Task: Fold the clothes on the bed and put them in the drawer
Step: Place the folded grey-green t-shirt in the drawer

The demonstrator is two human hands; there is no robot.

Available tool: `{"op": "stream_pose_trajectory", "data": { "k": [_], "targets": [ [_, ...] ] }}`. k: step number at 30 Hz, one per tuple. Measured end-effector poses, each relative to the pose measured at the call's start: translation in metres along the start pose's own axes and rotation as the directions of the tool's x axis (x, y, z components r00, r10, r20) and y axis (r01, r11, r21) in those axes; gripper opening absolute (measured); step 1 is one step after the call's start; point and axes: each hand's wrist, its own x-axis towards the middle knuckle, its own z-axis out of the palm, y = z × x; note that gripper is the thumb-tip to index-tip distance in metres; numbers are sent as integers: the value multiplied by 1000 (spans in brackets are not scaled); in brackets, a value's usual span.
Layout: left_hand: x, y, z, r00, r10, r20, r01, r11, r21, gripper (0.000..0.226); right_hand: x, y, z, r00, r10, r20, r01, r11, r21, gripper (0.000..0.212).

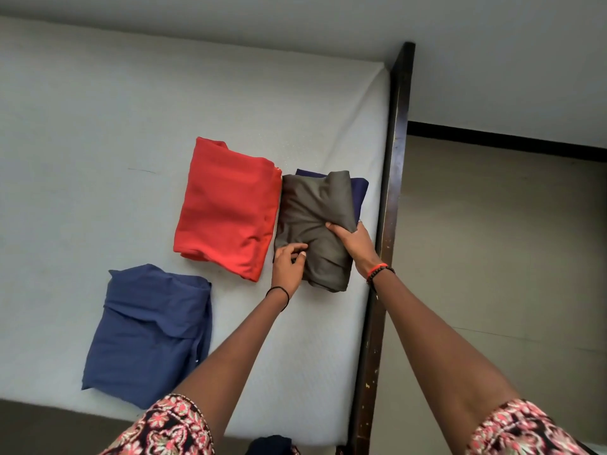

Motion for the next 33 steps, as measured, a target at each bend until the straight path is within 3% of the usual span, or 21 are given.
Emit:
{"op": "stream_pose_trajectory", "data": {
  "k": [3, 7, 11, 14, 17, 21, 27, 33],
  "targets": [
    [-8, 2, 0, 1000, -3, -8, 3, 1000, -19, 22, -8, -10, -7, 1000, 0, -11, 0, 1000, 17, 27],
    [-24, 13, 0, 991, 15, -130, -18, 1000, -24, 20, -27, -27, -23, 1000, -21, -2, 21, 999, 44, 38],
    [-45, 36, -3, 964, -65, -258, 21, 985, -169, 15, -64, -51, -43, 999, -39, 29, 35, 989, 145, 31],
    [-70, 66, -2, 977, -191, -90, 167, 960, -223, 39, -105, -72, -69, 998, -31, 49, 19, 971, 238, 20],
    [-87, 81, -2, 923, -307, 230, 376, 845, -381, 68, -138, -80, -85, 995, -15, 101, -14, 959, 283, 28],
    [-130, 124, 2, 852, -247, 462, 468, 755, -459, 64, -188, -96, -118, 993, 2, 119, -45, 931, 363, 31],
    [-203, 191, 7, 825, -138, 547, 433, 777, -457, 59, -274, -114, -171, 990, -3, 143, -56, 912, 406, 25],
    [-274, 233, 15, 755, -96, 648, 411, 840, -354, 46, -350, -123, -211, 990, -76, 120, 11, 884, 467, 38]
  ]
}}
